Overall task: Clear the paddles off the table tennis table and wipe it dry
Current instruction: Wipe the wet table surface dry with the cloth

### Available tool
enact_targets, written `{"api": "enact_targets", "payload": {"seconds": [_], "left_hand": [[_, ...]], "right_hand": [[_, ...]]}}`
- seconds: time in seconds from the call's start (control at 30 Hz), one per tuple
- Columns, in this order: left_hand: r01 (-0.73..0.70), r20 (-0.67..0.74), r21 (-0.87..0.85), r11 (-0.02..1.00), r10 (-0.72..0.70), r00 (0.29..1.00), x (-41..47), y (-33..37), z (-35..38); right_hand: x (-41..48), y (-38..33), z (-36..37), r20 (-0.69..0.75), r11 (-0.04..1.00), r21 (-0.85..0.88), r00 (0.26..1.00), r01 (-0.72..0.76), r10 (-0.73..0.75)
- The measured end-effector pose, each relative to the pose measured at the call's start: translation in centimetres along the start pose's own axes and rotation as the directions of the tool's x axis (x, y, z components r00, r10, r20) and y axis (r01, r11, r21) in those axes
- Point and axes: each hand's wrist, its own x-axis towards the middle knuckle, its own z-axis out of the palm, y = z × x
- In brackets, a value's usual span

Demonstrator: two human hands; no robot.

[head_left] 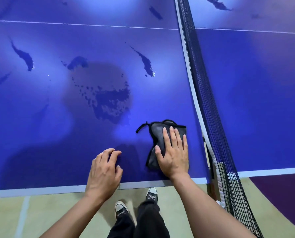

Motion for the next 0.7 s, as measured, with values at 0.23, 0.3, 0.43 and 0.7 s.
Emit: {"api": "enact_targets", "payload": {"seconds": [0.23,0.3,0.43,0.7], "left_hand": [[-0.072,-0.026,0.045,0.996,0.073,0.997,10.8,1.8,-0.8],[-0.093,-0.06,0.048,0.995,0.096,0.994,15.4,2.6,-1.1],[-0.127,-0.118,0.068,0.99,0.134,0.984,26.4,3.8,-2.2],[0.025,-0.126,0.159,0.987,-0.005,0.992,43.3,3.5,-5.4]], "right_hand": [[11.7,2.3,-0.2,-0.028,0.999,0.002,0.999,-0.045,0.045],[15.7,3.1,-0.2,-0.021,1.0,-0.011,1.0,-0.02,0.02],[24.6,4.3,-0.3,-0.061,1.0,0.011,0.998,0.003,-0.002],[46.8,5.0,-0.9,-0.063,0.999,-0.037,0.998,0.011,-0.013]]}}
